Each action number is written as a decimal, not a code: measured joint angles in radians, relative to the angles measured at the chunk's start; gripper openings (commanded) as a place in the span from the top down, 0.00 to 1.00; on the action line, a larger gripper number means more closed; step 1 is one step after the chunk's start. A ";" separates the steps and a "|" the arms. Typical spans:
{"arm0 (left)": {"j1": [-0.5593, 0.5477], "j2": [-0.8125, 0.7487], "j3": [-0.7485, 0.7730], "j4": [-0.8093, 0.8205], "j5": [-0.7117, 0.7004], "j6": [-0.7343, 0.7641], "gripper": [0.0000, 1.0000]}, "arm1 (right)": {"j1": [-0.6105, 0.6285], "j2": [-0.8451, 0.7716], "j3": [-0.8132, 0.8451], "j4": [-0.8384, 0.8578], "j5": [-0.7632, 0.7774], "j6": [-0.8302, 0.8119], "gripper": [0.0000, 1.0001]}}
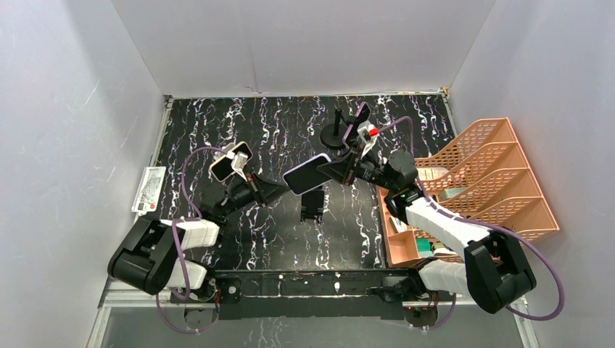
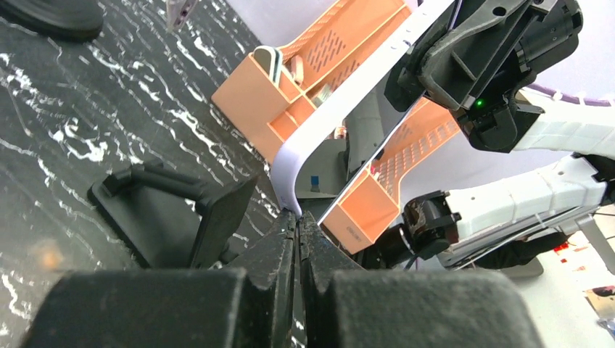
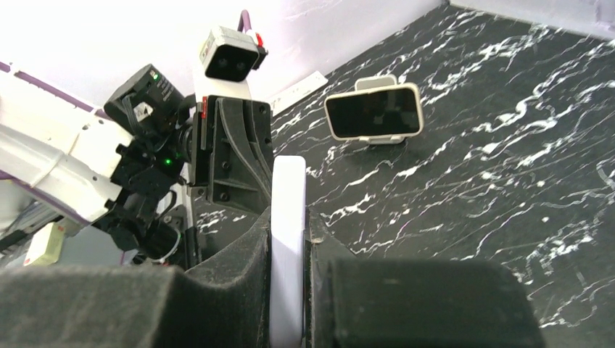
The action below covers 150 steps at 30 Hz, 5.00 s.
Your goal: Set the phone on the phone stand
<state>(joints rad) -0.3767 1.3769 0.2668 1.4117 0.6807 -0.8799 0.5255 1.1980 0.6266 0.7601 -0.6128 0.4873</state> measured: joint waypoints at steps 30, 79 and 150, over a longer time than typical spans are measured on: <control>0.013 -0.058 -0.029 -0.158 -0.115 0.083 0.98 | 0.119 0.640 -0.404 0.777 0.113 0.227 0.99; 0.006 -0.014 -0.056 -0.133 -0.203 0.103 0.96 | -0.105 0.533 -0.314 0.718 -0.167 0.137 0.99; -0.029 -0.432 -0.059 -0.774 -0.829 0.376 0.02 | 0.039 0.820 -0.061 0.788 0.319 -0.228 0.99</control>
<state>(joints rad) -0.4057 0.9447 0.2081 0.6376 -0.1486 -0.5041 0.5644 2.0178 0.5659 1.5482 -0.2943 0.2592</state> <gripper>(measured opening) 0.982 0.220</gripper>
